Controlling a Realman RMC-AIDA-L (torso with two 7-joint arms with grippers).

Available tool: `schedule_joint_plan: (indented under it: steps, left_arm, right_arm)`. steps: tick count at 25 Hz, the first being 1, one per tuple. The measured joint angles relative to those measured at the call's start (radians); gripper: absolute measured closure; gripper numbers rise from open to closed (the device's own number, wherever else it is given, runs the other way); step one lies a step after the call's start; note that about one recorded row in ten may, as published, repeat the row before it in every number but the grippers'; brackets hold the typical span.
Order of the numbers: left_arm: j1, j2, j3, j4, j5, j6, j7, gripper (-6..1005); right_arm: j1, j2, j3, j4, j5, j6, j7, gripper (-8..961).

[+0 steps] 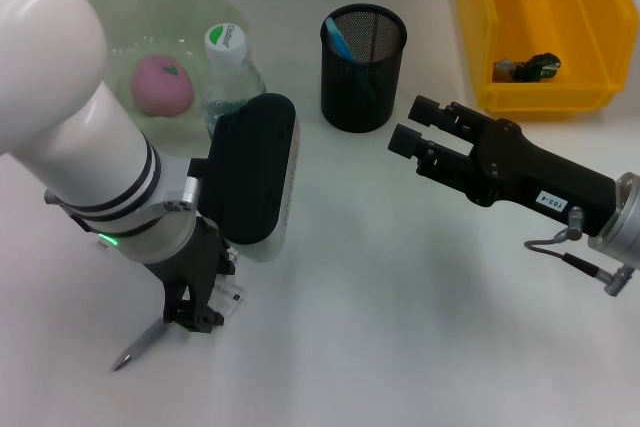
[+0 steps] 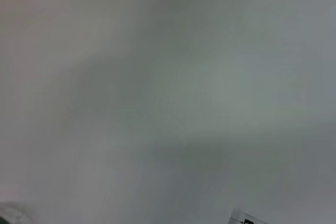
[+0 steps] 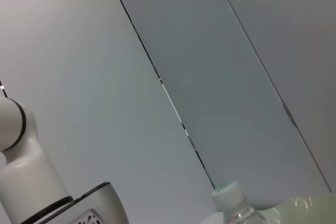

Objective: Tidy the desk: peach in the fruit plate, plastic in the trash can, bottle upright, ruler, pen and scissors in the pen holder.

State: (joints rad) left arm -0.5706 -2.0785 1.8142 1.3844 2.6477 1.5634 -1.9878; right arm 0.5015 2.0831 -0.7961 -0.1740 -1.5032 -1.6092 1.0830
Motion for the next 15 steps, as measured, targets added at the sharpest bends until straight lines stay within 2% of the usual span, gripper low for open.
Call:
schedule_joint_plan:
  steps: [14,15]
  left_arm:
    - [-0.008,-0.002,0.006,0.005,0.017,-0.004,-0.025,507]
    - [-0.008,-0.002,0.006,0.009,0.017,-0.004,-0.025,561]
  right_arm:
    - [0.000,0.000,0.000,0.002,0.000,0.000,0.000,269]
    - [0.000,0.000,0.000,0.003,0.000,0.000,0.000,269]
